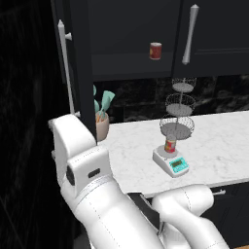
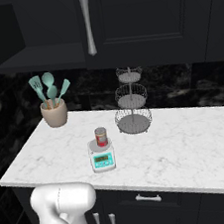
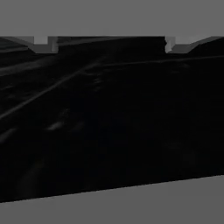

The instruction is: Pick the canned food and place it on the digital scale for weighing, and close the cabinet.

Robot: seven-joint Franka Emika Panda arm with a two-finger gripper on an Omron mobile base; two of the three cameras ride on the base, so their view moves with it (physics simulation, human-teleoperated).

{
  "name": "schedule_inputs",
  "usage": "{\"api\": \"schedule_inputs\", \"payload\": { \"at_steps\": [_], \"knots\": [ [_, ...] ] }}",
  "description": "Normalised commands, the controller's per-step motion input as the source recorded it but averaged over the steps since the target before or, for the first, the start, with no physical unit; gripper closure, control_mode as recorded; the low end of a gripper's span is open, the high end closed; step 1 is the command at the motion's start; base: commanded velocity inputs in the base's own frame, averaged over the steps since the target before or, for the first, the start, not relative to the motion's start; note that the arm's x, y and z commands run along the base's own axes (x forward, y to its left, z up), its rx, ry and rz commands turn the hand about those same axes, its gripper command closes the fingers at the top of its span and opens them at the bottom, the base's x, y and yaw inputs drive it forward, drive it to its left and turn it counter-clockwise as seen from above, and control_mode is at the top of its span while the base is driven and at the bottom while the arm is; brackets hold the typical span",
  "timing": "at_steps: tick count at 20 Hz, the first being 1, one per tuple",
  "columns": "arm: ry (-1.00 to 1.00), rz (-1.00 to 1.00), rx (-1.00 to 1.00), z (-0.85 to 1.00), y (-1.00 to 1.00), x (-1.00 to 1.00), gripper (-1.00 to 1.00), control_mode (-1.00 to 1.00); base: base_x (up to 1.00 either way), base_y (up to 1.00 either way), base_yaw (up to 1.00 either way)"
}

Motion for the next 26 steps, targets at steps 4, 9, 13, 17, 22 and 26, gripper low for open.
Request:
{"api": "schedule_inputs", "payload": {
  "at_steps": [4,9,13,17,22,26],
  "knots": [
    [0.0,0.0,0.07,-0.13,0.06,0.74,-1.0,-1.0,0.0,0.0,0.0],
    [0.0,-0.11,0.0,0.0,0.23,0.54,-1.0,-1.0,0.0,0.0,0.0],
    [0.02,-0.15,0.0,0.0,0.37,0.51,-1.0,-1.0,0.0,0.0,0.0],
    [0.05,-0.2,0.0,0.0,0.09,0.58,-1.0,-1.0,0.0,0.0,0.0],
    [0.12,-0.22,0.0,0.0,0.0,0.73,-1.0,-1.0,0.0,0.0,0.0],
    [0.01,-0.18,0.0,-0.1,0.0,0.61,-1.0,-1.0,0.0,0.0,0.0]
  ]
}}
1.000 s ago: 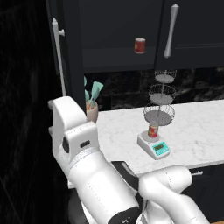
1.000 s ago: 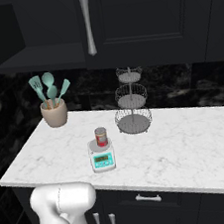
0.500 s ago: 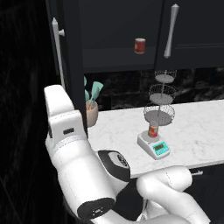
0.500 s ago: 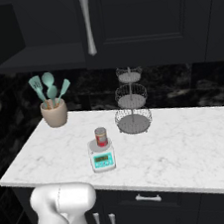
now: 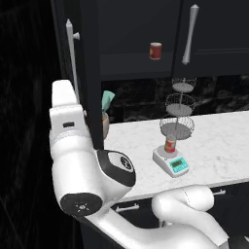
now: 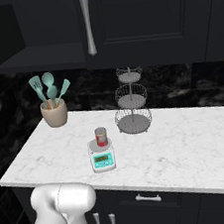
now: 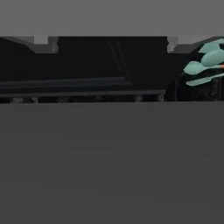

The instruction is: Pick the canned food and place it on the digital scale for weighing, and close the cabinet.

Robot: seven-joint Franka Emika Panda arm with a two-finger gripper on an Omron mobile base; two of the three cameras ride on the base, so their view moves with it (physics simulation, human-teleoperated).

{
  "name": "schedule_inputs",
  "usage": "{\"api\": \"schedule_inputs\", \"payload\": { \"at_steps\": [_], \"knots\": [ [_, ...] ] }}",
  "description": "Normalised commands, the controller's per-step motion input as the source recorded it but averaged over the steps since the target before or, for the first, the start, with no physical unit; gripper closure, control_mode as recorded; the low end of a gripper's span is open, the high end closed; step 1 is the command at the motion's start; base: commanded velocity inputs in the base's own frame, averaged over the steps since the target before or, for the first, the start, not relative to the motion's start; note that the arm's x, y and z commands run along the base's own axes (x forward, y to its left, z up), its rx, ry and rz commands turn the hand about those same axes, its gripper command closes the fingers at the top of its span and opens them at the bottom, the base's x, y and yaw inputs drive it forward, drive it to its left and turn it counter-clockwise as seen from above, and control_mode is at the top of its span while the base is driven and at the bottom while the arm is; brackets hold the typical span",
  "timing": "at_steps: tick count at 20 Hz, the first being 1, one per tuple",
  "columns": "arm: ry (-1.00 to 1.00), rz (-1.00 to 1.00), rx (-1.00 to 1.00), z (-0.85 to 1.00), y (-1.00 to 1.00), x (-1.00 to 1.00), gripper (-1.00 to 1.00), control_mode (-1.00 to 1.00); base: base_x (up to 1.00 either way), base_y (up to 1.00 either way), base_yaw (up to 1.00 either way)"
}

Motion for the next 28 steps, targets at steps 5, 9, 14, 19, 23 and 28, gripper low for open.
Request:
{"api": "schedule_inputs", "payload": {
  "at_steps": [5,9,14,19,23,28],
  "knots": [
    [0.03,-0.14,0.07,-0.06,-0.31,0.78,-1.0,-1.0,0.0,0.0,0.0],
    [0.05,-0.17,0.26,0.0,-1.0,0.43,-1.0,-1.0,0.0,0.0,0.0],
    [0.09,-0.09,0.32,0.0,-0.99,0.48,-1.0,-1.0,0.0,0.0,0.0],
    [0.03,0.01,0.32,0.0,-1.0,0.69,-1.0,-1.0,0.0,0.0,0.0],
    [0.0,0.03,0.32,0.0,-1.0,0.6,-1.0,-1.0,0.0,0.0,0.0],
    [0.0,0.04,0.29,0.0,-0.92,0.63,-1.0,-1.0,0.0,0.0,0.0]
  ]
}}
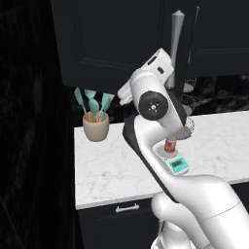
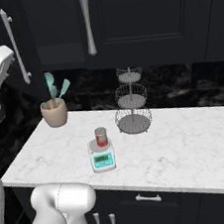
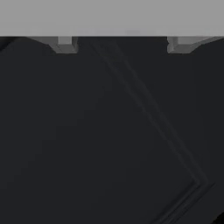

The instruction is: Pick the canned food and place it on the digital scale for weighing, and close the cabinet.

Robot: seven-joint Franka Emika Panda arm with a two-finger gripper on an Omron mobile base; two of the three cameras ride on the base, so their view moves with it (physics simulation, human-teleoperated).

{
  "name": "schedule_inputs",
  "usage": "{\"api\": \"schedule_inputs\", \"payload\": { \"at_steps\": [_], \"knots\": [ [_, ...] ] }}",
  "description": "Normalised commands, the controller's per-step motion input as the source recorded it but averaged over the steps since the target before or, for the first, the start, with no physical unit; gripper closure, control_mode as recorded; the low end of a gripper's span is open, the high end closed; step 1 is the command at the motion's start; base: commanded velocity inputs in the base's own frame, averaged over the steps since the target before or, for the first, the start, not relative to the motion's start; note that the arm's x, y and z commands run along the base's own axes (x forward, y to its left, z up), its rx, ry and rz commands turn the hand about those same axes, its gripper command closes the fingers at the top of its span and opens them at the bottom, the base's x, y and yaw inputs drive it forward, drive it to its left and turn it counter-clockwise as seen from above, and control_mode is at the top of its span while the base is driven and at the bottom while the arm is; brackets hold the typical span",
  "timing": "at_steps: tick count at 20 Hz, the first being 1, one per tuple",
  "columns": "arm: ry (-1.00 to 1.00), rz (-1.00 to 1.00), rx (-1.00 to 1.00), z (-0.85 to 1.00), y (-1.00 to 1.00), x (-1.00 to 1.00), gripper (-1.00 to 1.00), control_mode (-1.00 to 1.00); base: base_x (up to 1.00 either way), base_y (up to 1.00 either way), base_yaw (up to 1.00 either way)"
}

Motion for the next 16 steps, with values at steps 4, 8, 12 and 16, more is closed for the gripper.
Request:
{"api": "schedule_inputs", "payload": {
  "at_steps": [4,8,12,16],
  "knots": [
    [0.0,0.01,0.18,0.0,-0.36,0.78,-1.0,-1.0,0.0,0.0,0.0],
    [0.03,0.0,0.14,0.0,-0.23,0.79,-1.0,-1.0,0.0,0.0,0.0],
    [0.09,0.0,0.08,0.0,-0.04,0.95,-1.0,-1.0,0.0,0.0,0.0],
    [0.07,0.0,0.07,0.0,-0.05,0.95,-1.0,-1.0,0.0,0.0,0.0]
  ]
}}
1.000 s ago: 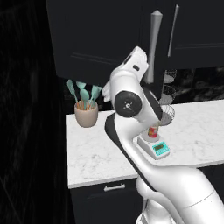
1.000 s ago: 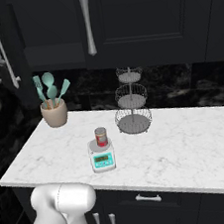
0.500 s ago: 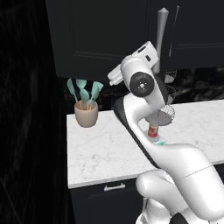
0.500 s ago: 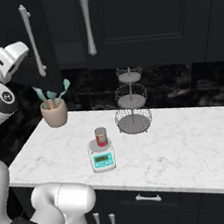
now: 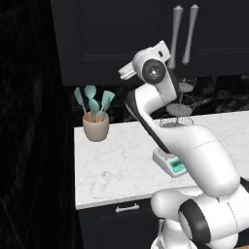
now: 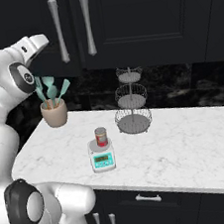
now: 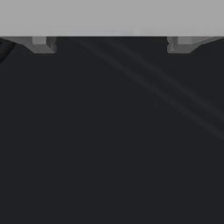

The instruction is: Pick the canned food and place it on the digital scale for weighing, and close the cabinet.

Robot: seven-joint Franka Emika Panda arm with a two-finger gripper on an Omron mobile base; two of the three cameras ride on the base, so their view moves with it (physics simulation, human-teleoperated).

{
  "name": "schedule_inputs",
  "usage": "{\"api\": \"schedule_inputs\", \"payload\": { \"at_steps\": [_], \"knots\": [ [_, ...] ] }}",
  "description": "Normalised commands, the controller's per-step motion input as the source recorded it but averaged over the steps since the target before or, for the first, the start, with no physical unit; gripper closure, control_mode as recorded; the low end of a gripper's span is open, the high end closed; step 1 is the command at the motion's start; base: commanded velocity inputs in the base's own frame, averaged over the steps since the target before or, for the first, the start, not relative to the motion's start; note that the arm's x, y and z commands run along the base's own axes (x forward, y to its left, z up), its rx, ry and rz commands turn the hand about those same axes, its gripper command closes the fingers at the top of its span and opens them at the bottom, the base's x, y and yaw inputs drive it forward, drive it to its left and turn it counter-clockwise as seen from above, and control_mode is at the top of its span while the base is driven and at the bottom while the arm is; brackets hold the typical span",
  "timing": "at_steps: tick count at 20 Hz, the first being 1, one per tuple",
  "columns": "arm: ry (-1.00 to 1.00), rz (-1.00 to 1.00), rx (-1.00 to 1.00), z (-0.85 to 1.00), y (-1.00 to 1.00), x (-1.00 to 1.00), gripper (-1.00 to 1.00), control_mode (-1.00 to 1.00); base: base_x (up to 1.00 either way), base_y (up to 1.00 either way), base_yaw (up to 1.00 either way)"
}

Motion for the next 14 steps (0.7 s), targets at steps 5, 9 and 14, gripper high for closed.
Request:
{"api": "schedule_inputs", "payload": {
  "at_steps": [5,9,14],
  "knots": [
    [0.02,0.0,0.09,0.0,-0.22,0.81,-1.0,-1.0,0.0,0.0,0.0],
    [0.0,0.01,0.09,-0.07,-0.29,0.78,-1.0,-1.0,0.0,0.0,0.0],
    [0.09,0.01,0.06,-0.5,-0.13,0.94,-1.0,-1.0,0.0,0.0,0.0]
  ]
}}
